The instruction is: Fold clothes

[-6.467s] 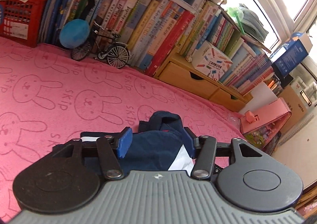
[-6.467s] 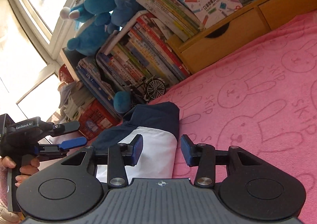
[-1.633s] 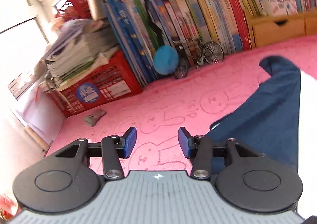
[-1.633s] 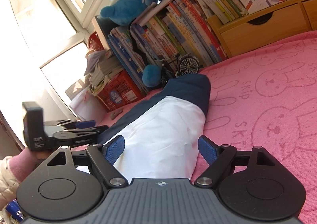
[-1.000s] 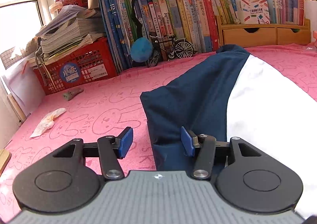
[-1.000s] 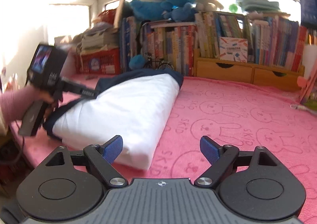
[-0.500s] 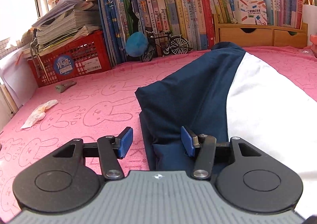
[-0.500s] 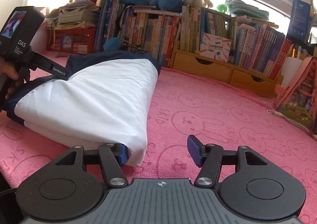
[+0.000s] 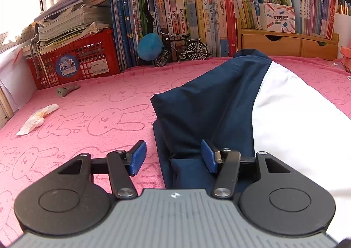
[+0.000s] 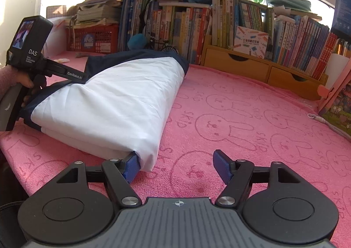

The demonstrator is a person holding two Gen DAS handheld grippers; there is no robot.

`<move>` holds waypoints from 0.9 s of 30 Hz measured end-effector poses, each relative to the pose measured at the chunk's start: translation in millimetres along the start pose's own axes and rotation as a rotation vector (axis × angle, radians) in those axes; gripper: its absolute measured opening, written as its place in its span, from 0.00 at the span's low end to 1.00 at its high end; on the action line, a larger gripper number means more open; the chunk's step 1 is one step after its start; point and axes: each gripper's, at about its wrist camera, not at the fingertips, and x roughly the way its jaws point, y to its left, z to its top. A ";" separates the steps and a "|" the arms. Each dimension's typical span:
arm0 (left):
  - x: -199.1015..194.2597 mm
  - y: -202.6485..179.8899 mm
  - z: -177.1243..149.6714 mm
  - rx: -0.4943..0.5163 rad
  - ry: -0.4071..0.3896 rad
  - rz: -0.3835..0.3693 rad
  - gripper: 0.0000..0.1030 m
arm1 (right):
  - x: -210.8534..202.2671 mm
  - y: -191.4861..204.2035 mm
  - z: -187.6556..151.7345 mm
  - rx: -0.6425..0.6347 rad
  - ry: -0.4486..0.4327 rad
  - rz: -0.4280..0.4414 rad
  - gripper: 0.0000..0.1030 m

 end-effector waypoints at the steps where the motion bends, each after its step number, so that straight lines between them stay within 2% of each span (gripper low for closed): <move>1: 0.0 0.6 0.1 -0.002 0.000 -0.003 0.54 | -1.0 -3.3 0.2 0.008 0.007 0.004 0.69; 5: 0.8 3.7 0.5 -0.018 0.002 -0.016 0.55 | -5.0 -19.7 -0.6 0.044 0.037 0.018 0.72; 9: 0.5 6.0 -0.3 -0.040 0.003 -0.027 0.56 | -7.9 -32.9 -4.0 0.032 0.062 -0.090 0.72; 13: -3.8 6.6 1.0 -0.044 -0.002 -0.018 0.56 | -12.9 -58.7 -4.0 0.136 0.055 -0.118 0.72; 18: -38.6 19.9 -2.5 -0.112 -0.047 0.018 0.55 | 11.2 -65.2 30.1 0.217 0.066 -0.042 0.73; 20: -54.9 32.5 -8.6 -0.207 -0.042 -0.007 0.55 | 23.3 -66.0 45.7 0.242 0.074 -0.008 0.74; 23: -68.3 50.3 -21.7 -0.366 0.013 -0.085 0.55 | 41.4 -67.2 69.1 0.281 0.087 0.045 0.74; 25: -74.2 54.6 -31.9 -0.424 0.041 -0.117 0.55 | 53.5 -68.0 84.8 0.306 0.096 0.079 0.75; 27: -80.9 52.4 -39.2 -0.423 0.042 -0.102 0.55 | 65.5 -68.9 100.4 0.331 0.105 0.114 0.76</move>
